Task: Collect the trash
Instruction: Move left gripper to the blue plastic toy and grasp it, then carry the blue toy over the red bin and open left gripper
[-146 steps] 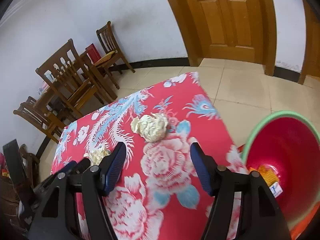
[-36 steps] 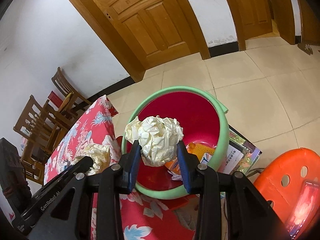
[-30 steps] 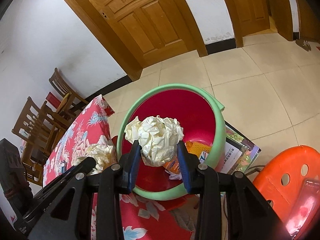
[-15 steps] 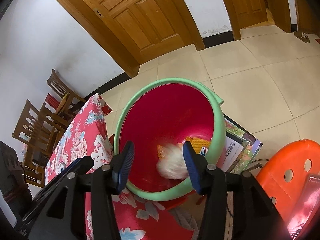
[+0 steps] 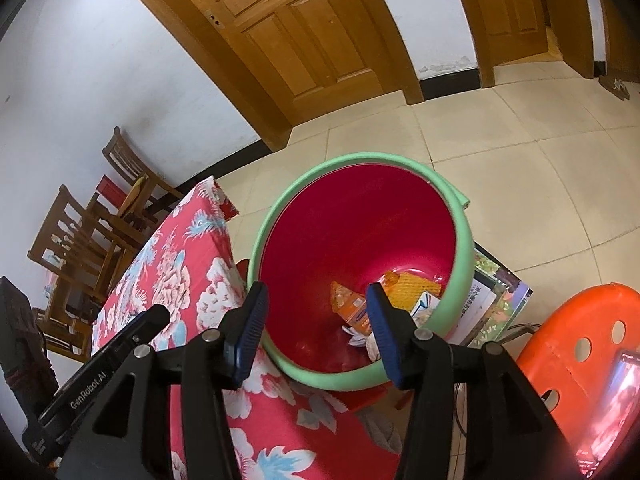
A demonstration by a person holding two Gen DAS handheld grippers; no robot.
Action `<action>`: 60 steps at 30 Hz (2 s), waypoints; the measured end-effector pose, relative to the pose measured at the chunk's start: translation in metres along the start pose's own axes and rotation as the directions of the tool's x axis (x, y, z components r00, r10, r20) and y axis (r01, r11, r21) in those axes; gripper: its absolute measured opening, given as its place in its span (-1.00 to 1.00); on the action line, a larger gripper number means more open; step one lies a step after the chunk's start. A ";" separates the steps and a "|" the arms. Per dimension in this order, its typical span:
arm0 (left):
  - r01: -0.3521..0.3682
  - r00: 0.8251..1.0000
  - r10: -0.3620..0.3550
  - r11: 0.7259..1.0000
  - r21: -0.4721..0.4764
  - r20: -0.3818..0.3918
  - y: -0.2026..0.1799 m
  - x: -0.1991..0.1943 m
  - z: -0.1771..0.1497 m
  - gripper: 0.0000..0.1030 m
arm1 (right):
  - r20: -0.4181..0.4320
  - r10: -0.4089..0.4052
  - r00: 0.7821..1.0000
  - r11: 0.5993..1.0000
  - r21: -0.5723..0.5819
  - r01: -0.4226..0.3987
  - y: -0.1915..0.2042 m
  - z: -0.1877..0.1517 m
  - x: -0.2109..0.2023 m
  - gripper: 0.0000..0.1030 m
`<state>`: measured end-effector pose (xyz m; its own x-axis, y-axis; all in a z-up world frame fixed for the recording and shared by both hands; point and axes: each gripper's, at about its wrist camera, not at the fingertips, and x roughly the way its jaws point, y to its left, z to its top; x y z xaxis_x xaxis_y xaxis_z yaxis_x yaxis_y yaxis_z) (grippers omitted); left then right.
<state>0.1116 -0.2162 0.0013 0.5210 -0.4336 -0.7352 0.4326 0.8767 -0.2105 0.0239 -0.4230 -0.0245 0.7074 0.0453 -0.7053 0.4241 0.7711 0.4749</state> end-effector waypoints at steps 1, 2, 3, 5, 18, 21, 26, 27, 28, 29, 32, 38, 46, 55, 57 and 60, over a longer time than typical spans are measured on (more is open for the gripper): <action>-0.007 1.000 0.007 1.000 -0.007 0.004 0.004 -0.002 0.000 -0.15 | 0.000 0.002 1.000 1.000 -0.003 -0.002 0.001 0.000 0.000 0.04; -0.014 1.000 0.014 1.000 -0.013 0.007 0.008 -0.004 0.000 -0.15 | 0.000 0.003 1.000 1.000 -0.008 -0.003 0.004 -0.001 0.000 0.05; -0.023 1.000 0.023 1.000 -0.021 0.010 0.012 -0.005 0.000 -0.15 | 0.000 0.004 1.000 1.000 -0.010 -0.004 0.006 -0.001 0.000 0.06; -0.041 0.999 0.042 0.999 -0.034 0.015 0.020 -0.008 0.000 -0.15 | 0.000 0.007 1.000 1.000 -0.015 -0.007 0.010 -0.003 0.000 0.07; -0.151 0.986 0.158 0.981 -0.119 0.051 0.079 -0.028 -0.001 -0.15 | -0.027 0.024 0.999 0.998 -0.058 -0.026 0.032 -0.013 0.005 0.09; -0.173 0.982 0.182 0.975 -0.140 0.053 0.094 -0.030 -0.001 -0.15 | -0.031 0.021 0.999 0.998 -0.064 -0.023 0.035 -0.014 0.007 0.09; -0.209 0.974 0.220 0.963 -0.171 0.049 0.117 -0.031 -0.004 -0.15 | -0.040 0.013 0.999 0.997 -0.071 -0.016 0.040 -0.015 0.012 0.09; -0.217 0.972 0.229 0.960 -0.177 0.048 0.122 -0.030 -0.005 -0.15 | -0.043 0.012 0.999 0.997 -0.073 -0.015 0.041 -0.015 0.013 0.09; -0.228 0.970 0.240 0.956 -0.184 0.045 0.127 -0.030 -0.006 -0.15 | -0.046 0.010 0.999 0.997 -0.076 -0.013 0.043 -0.016 0.015 0.09; -0.234 0.968 0.246 0.954 -0.188 0.042 0.131 -0.029 -0.007 -0.15 | -0.049 0.008 0.999 0.997 -0.078 -0.012 0.044 -0.017 0.016 0.09; -0.256 0.963 0.266 0.945 -0.205 0.026 0.144 -0.025 -0.010 -0.15 | -0.056 0.005 0.998 0.996 -0.083 -0.009 0.046 -0.018 0.020 0.09; -0.288 0.956 0.295 0.931 -0.225 -0.006 0.162 -0.013 -0.017 -0.15 | -0.072 -0.002 0.997 0.996 -0.091 -0.005 0.049 -0.020 0.026 0.09; -0.303 0.952 0.307 0.929 -0.211 -0.014 0.168 0.000 -0.019 -0.21 | -0.085 -0.013 0.996 0.996 -0.094 0.004 0.051 -0.021 0.031 0.09; -0.290 0.956 0.291 0.932 -0.218 -0.027 0.177 0.008 -0.018 -0.65 | -0.090 -0.016 0.996 0.996 -0.092 0.008 0.050 -0.021 0.032 0.09; -0.284 0.958 0.286 0.934 -0.218 -0.023 0.176 0.007 -0.018 -0.66 | -0.090 -0.017 0.996 0.996 -0.092 0.008 0.050 -0.021 0.032 0.09; -0.274 0.961 0.278 0.938 -0.212 -0.011 0.172 0.003 -0.018 -0.66 | -0.088 -0.016 0.996 0.996 -0.092 0.008 0.050 -0.020 0.032 0.09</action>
<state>0.1744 -0.0629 -0.0484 0.6122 -0.1708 -0.7721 0.1075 0.9853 -0.1327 0.0557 -0.3703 -0.0340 0.6480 0.0887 -0.7564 0.3760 0.8264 0.4190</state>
